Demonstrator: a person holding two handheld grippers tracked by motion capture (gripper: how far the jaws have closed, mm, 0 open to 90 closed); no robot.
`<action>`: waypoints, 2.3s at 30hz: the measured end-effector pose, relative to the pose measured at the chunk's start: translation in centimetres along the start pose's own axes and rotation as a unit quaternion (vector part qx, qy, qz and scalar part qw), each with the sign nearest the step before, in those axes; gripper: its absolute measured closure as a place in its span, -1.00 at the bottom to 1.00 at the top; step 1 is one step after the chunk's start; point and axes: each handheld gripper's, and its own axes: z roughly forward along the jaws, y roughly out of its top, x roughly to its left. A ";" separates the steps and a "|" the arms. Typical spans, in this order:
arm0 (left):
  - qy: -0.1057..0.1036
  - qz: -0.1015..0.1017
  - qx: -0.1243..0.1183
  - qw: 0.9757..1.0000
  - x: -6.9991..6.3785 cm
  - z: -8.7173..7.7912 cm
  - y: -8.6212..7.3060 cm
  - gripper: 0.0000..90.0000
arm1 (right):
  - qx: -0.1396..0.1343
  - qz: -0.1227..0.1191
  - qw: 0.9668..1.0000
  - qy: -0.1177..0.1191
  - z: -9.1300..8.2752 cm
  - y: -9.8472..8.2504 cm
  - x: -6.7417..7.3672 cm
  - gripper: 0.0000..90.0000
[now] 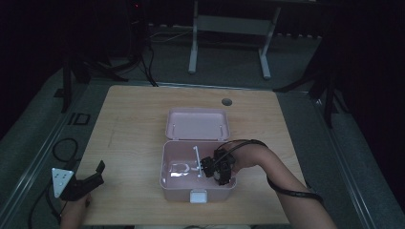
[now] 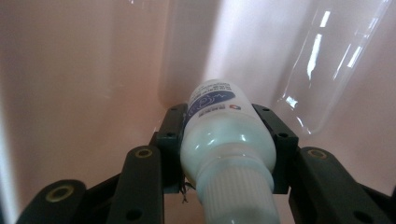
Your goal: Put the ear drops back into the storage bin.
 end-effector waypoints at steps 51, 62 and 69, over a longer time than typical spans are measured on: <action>0.000 0.000 0.002 1.000 0.0 0.0 0.0 -0.99 | 0.026 0.036 0.999 0.000 2.5 0.8 -0.9 0.26; 0.001 0.000 0.002 1.000 0.0 0.0 0.0 -0.99 | 0.018 0.041 0.999 -0.008 0.9 0.6 -0.8 0.21; 0.002 0.000 0.001 1.000 0.0 0.0 0.0 -0.99 | -0.018 0.044 0.998 -0.032 -2.2 0.0 -0.3 0.16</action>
